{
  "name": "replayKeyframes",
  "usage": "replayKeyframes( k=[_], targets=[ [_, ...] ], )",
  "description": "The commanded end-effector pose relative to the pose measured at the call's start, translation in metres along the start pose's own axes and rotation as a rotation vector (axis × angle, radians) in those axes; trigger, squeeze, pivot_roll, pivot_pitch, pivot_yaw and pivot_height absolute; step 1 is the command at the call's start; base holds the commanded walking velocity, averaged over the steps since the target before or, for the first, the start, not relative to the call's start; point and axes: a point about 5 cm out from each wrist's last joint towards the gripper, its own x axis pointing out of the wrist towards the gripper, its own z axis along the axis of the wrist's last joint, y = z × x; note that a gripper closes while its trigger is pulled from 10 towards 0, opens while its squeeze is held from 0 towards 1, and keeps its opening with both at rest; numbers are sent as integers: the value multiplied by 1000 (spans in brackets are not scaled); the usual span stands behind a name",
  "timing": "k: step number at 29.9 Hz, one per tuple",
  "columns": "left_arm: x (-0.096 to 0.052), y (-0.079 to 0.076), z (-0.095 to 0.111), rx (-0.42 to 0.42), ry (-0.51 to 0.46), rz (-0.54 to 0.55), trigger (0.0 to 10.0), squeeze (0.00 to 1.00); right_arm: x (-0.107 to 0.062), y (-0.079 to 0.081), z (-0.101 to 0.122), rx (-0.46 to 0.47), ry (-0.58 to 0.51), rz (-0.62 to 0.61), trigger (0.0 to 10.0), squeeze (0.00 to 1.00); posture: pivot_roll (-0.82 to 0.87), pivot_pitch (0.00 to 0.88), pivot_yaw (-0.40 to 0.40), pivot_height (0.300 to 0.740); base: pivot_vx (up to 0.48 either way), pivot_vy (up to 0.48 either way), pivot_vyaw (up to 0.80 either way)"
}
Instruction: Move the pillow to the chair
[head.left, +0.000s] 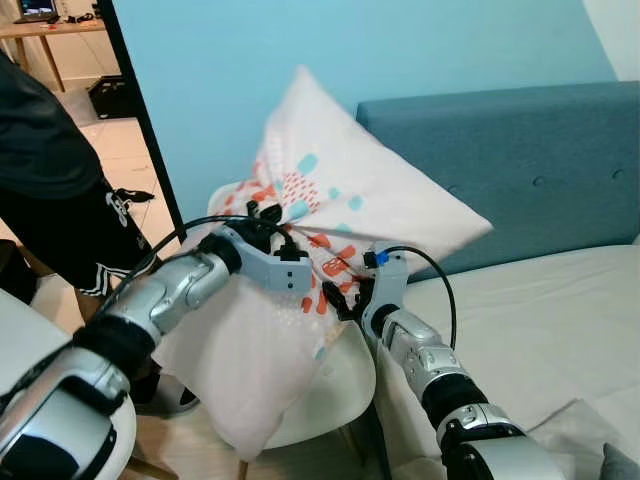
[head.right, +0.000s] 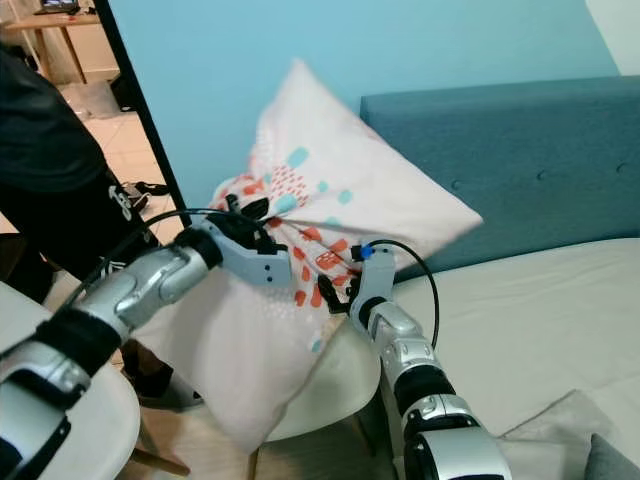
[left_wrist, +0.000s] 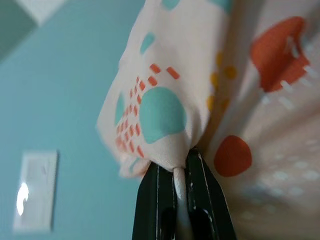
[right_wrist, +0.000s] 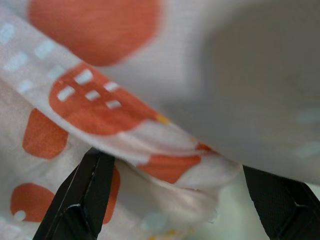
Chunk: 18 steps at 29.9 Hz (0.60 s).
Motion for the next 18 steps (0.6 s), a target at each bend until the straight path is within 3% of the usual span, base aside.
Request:
replayKeyframes(
  k=[1,4,7,8,10,18],
  targets=[
    [3,10,-2,67,-43,26,10000,0,-1,1,-7,2,23,-5,10000,0,-141,47,21,640,0,0,0],
    [3,9,-4,97,-52,9,10000,0,-1,1,-7,4,23,-7,10000,0,-143,46,26,635,0,0,0],
    [2,14,-19,200,-33,-27,10000,0,-2,1,-8,15,21,-14,10000,0,-146,43,35,620,0,0,0],
    [2,14,-19,200,-33,-27,10000,0,-2,1,-8,15,21,-14,10000,0,-146,43,35,620,0,0,0],
    [1,26,-31,265,-10,-35,10000,0,-2,-1,-9,18,22,-19,10000,0,-144,41,34,610,0,0,0],
    [2,31,-42,351,1,-48,10000,0,-2,-1,-9,18,23,-26,10000,0,-142,43,35,580,0,0,0]
  ],
)
